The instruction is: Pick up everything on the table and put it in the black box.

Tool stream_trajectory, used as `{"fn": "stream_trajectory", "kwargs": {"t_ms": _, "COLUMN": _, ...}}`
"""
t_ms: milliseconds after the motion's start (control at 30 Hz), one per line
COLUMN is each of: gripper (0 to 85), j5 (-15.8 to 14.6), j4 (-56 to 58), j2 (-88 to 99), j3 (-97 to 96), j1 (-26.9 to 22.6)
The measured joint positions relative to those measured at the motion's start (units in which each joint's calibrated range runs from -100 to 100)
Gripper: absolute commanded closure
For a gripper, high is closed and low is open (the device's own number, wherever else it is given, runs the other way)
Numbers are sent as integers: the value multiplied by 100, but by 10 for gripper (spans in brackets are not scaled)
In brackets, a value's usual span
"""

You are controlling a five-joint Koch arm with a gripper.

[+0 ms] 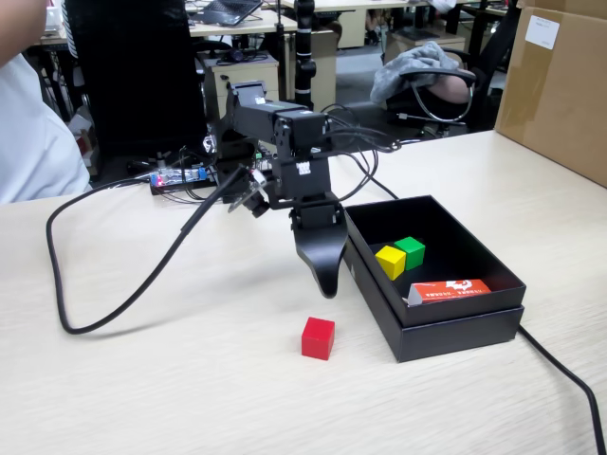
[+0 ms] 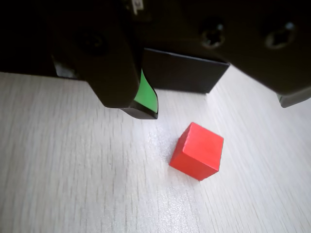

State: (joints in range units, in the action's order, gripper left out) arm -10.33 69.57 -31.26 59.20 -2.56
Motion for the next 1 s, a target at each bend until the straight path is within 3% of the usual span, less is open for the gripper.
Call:
{"fn": "stream_trajectory", "kwargs": {"t_ms": 367, "gripper": 376, "j5": -220, "j4": 0, "j2": -841, "j3": 183, "j1": 127}}
{"fn": "stream_trajectory", "kwargs": {"t_ms": 867, "gripper": 384, "j5": -244, "j4": 0, "j2": -1528, "j3": 657, "j1": 103}}
{"fn": "stream_trajectory", "kwargs": {"t_ms": 1000, "gripper": 432, "j5": -244, "j4": 0, "j2": -1670, "j3": 785, "j1": 103}}
